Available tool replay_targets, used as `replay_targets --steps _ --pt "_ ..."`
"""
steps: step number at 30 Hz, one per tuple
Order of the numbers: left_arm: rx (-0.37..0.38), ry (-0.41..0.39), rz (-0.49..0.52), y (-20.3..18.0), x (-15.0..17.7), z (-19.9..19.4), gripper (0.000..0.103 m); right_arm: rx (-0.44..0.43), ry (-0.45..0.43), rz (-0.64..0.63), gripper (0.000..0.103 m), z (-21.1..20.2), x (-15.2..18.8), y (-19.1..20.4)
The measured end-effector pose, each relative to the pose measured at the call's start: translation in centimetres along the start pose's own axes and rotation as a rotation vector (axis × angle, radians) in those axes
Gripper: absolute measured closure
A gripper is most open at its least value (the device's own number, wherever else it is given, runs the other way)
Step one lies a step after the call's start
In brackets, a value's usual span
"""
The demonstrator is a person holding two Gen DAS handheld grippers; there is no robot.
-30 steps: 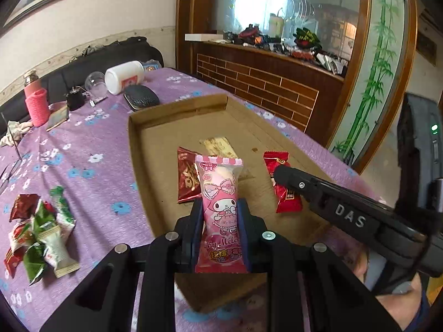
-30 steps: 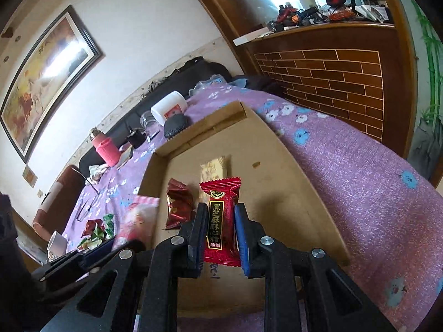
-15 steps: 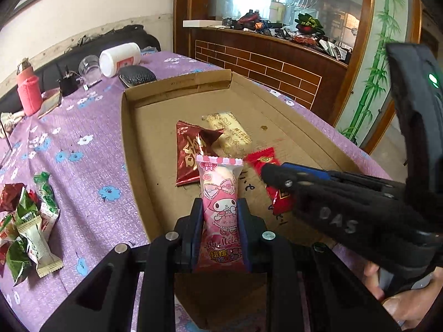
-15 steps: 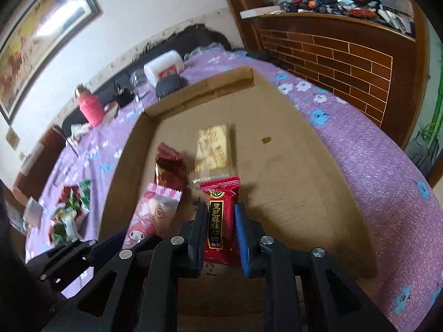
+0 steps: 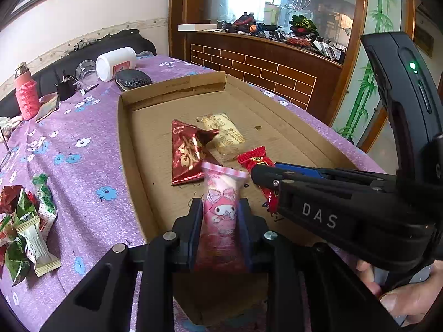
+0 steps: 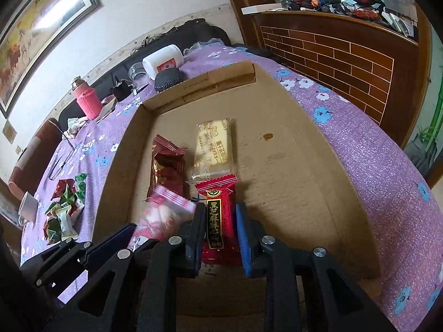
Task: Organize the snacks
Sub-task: 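Lower the pink candy bar into the tray with the left gripper while the right gripper lowers the red bar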
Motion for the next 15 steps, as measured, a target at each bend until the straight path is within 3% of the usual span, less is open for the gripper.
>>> replay_targets --steps 3,7,15 --pt "0.000 -0.007 0.006 -0.1 -0.1 -0.1 0.072 -0.001 0.000 0.000 0.079 0.0 -0.1 0.1" --pt "-0.003 -0.029 0.002 0.0 -0.2 -0.6 0.060 -0.017 -0.006 -0.011 0.068 0.0 -0.1 0.4" --pt "-0.003 -0.061 -0.008 0.2 -0.7 -1.1 0.060 -0.020 -0.098 0.013 0.065 -1.9 -0.5 0.1"
Point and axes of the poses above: each gripper's, at about its wrist camera, not at the fingertips, and z roughly the way its jaws point, y to its left, x to its underside, the point moved 10 cm from there along z, roughly the way its jaws point, and after that the axes turned 15 degrees about -z, right-handed, at the moved point
